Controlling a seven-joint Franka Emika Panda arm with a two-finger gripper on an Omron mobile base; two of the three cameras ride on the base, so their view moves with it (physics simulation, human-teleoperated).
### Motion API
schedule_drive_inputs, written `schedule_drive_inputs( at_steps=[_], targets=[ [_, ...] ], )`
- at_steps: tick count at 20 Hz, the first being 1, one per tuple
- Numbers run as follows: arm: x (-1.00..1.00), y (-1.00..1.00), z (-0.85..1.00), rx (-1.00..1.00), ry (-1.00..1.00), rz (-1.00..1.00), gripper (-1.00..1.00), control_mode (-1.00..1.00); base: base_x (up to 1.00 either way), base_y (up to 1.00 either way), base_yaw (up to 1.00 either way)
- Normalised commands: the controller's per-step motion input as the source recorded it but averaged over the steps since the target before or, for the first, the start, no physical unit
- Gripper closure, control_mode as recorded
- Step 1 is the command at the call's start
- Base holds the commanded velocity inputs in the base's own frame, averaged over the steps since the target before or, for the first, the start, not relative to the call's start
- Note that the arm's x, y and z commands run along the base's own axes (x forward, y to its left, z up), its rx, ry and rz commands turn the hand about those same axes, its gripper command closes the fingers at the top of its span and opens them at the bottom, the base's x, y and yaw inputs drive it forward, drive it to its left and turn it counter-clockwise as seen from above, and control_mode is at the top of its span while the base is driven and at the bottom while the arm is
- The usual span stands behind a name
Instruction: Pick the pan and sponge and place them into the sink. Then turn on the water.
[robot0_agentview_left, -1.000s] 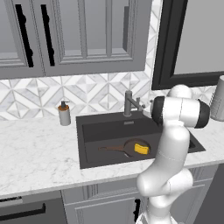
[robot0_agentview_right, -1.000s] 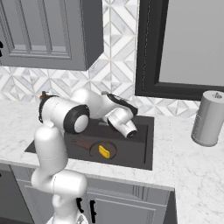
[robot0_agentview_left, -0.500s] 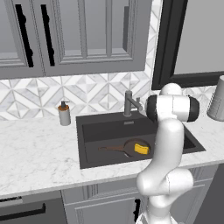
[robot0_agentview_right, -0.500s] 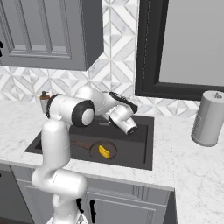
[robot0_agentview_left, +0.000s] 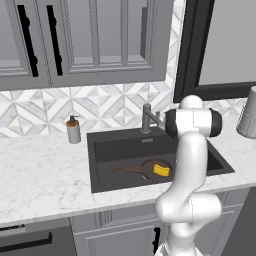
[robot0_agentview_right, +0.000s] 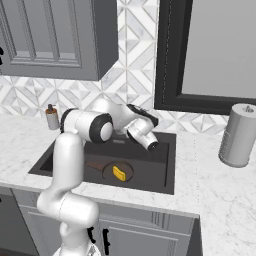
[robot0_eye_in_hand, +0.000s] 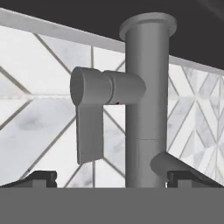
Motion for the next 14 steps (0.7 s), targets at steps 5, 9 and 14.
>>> schedule_drive_inputs(
  at_steps=[5,9,14],
  targets=[
    [0.36,0.00,-0.02,0.00,0.00,0.00,-1.00,-1.00,0.00,0.00,0.00],
    [0.39,0.00,-0.12,0.00,0.00,0.00,-1.00,-1.00,0.00,0.00,0.00],
    [0.42,0.00,-0.24,0.00,0.00,0.00,-1.00,-1.00,0.00,0.00,0.00]
  ],
)
